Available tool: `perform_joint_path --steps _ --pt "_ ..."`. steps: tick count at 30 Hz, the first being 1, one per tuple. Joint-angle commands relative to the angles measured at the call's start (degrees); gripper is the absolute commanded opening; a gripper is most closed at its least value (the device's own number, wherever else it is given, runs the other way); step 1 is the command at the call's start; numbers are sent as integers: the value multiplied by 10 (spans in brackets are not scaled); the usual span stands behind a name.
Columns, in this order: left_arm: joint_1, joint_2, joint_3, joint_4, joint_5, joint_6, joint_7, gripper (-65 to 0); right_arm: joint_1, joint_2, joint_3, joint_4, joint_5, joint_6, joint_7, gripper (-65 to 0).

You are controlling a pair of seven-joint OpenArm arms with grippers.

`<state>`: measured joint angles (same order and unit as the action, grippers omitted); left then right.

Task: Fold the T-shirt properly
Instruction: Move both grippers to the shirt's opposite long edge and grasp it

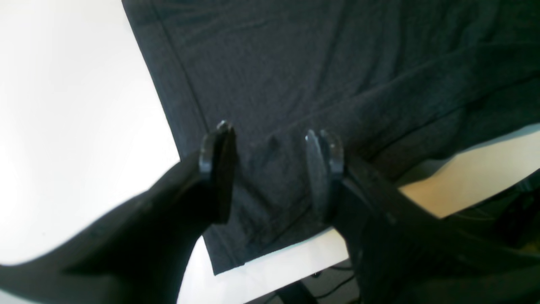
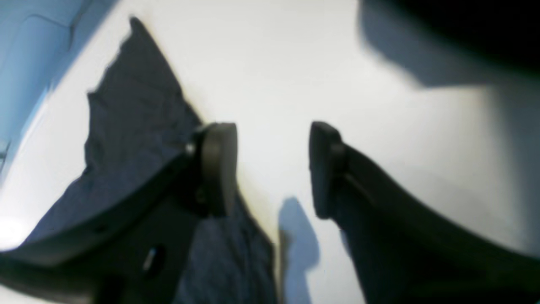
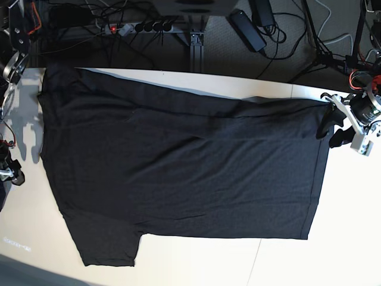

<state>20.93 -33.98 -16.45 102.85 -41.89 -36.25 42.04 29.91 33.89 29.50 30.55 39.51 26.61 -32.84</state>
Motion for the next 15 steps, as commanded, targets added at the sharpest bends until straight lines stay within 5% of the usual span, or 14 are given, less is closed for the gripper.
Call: perform_joint_path --steps 1,15 --pt "-4 -10 -5 9 -7 -4 -10 -343 20 5 -9 -2 7 32 10 -347" --pt "-16 -10 -5 8 -7 12 -2 -343 23 -106 -43 -19 -5 32 27 -322"
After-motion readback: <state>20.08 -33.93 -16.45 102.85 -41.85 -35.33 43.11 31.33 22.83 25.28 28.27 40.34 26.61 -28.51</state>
